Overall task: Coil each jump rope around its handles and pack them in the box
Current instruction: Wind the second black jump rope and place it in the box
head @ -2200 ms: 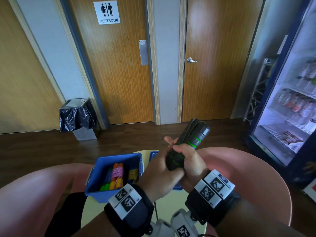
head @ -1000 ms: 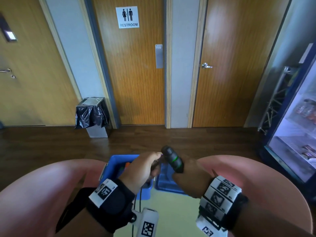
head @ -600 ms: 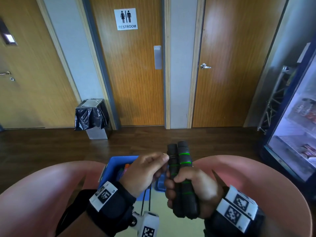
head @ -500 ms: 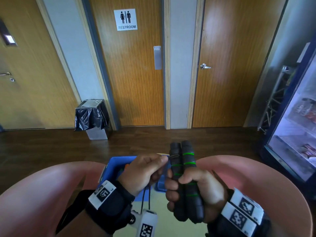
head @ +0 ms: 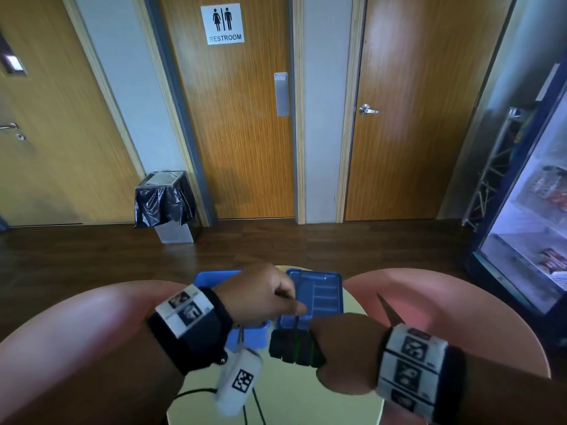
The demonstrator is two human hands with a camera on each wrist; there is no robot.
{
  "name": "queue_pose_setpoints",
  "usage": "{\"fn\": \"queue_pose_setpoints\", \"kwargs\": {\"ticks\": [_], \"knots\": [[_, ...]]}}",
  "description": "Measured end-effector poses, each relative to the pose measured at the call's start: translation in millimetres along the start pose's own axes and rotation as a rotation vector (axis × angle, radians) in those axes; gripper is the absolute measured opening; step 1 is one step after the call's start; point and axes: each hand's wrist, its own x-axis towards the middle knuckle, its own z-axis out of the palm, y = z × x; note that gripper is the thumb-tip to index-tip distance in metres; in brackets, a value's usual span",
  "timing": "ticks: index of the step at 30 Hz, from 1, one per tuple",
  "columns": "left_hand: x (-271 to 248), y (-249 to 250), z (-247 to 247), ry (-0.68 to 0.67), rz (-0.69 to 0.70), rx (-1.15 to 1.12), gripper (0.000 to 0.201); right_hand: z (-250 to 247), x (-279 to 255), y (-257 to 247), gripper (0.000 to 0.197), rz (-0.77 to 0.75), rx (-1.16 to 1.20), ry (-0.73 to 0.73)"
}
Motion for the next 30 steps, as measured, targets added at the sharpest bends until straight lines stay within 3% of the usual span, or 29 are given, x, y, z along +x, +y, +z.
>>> {"fn": "queue_pose_setpoints", "kwargs": {"ticks": [2, 5, 8, 11, 13, 17, 21, 24, 26, 30], "knots": [[-0.9, 8.9, 19.2, 0.116, 0.012, 0.202, 0.044, 10.6, 18.4, 8.8, 0.015, 0.077, -0.102, 0.061], [-3.5, 3.9, 49.5, 0.363, -0.019, 0.275, 0.042, 9.8, 37.1, 19.9, 0.022, 0.201, -0.180, 0.245], [-3.3, -6.2, 65.1, 0.564, -0.072, 0.142, 0.026, 1.8, 45.5, 21.0, 0.031, 0.274, -0.186, 0.362], [-5.9, -4.8, 72.7, 0.628, -0.126, -0.024, 0.005, -3.7, 51.7, 16.7, 0.033, 0.295, -0.143, 0.421], [-7.7, -4.1, 74.3, 0.656, -0.172, -0.195, 0.005, -5.6, 55.0, 14.8, 0.033, 0.293, -0.150, 0.435], [-9.0, 5.1, 68.2, 0.615, -0.301, -0.634, 0.014, -13.8, 59.2, 14.3, 0.034, 0.282, -0.143, 0.513], [-8.7, 9.3, 68.8, 0.517, -0.278, -0.939, 0.030, -21.4, 61.6, 19.9, 0.035, 0.263, -0.076, 0.605], [-9.5, 11.2, 66.0, 0.357, -0.275, -1.172, 0.045, -23.3, 62.5, 23.4, 0.041, 0.275, -0.079, 0.643], [-8.9, 10.0, 61.7, 0.281, -0.287, -1.228, 0.053, -23.6, 62.9, 24.6, 0.047, 0.284, -0.093, 0.639], [-5.3, 9.9, 54.2, 0.294, -0.289, -1.178, 0.037, -27.9, 60.8, 26.8, 0.032, 0.296, -0.038, 0.626]]}}
